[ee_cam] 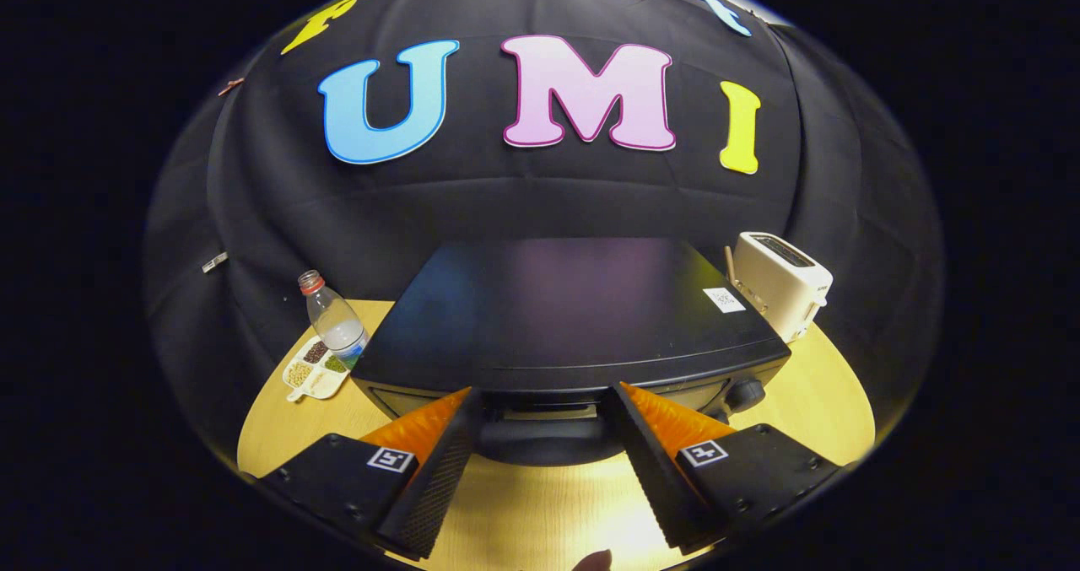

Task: Open the toaster oven, put the food inside, and close the toaster oven door.

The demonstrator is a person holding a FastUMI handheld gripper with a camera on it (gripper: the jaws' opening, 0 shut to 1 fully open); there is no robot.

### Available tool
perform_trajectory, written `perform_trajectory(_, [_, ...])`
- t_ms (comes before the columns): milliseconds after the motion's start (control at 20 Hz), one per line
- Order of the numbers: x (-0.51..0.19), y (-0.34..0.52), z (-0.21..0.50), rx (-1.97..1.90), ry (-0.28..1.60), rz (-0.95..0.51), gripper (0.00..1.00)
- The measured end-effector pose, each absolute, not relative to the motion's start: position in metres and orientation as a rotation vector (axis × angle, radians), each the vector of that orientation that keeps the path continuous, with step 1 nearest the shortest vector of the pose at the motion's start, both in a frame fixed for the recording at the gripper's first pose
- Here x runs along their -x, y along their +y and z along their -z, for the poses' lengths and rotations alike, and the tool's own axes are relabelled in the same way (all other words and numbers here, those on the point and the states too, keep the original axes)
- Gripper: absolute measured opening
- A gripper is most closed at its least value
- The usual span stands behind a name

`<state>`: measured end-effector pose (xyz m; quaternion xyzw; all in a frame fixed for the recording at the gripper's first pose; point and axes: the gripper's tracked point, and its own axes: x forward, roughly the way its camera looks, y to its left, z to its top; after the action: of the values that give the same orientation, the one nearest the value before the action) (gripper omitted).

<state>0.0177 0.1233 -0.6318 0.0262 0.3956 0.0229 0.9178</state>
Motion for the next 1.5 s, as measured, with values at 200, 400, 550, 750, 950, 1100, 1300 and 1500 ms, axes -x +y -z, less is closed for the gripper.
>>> perform_trajectory(200, [0.013,0.121,0.632,-0.055,0.821,-0.047,0.99])
perform_trajectory(400, [0.053,0.117,0.64,-0.057,0.847,-0.048,0.99])
perform_trajectory(550, [0.084,0.115,0.651,-0.064,0.889,-0.047,1.0])
perform_trajectory(750, [0.123,0.11,0.678,-0.063,0.973,-0.051,0.99])
perform_trajectory(950, [0.153,0.105,0.695,-0.082,1.032,-0.059,0.99])
perform_trajectory(1100, [0.165,0.102,0.687,-0.095,1.033,-0.07,0.98])
perform_trajectory(1300, [0.174,0.092,0.66,-0.162,1.033,-0.095,0.98])
perform_trajectory(1500, [0.187,0.052,0.633,-0.175,1.057,-0.104,0.99])
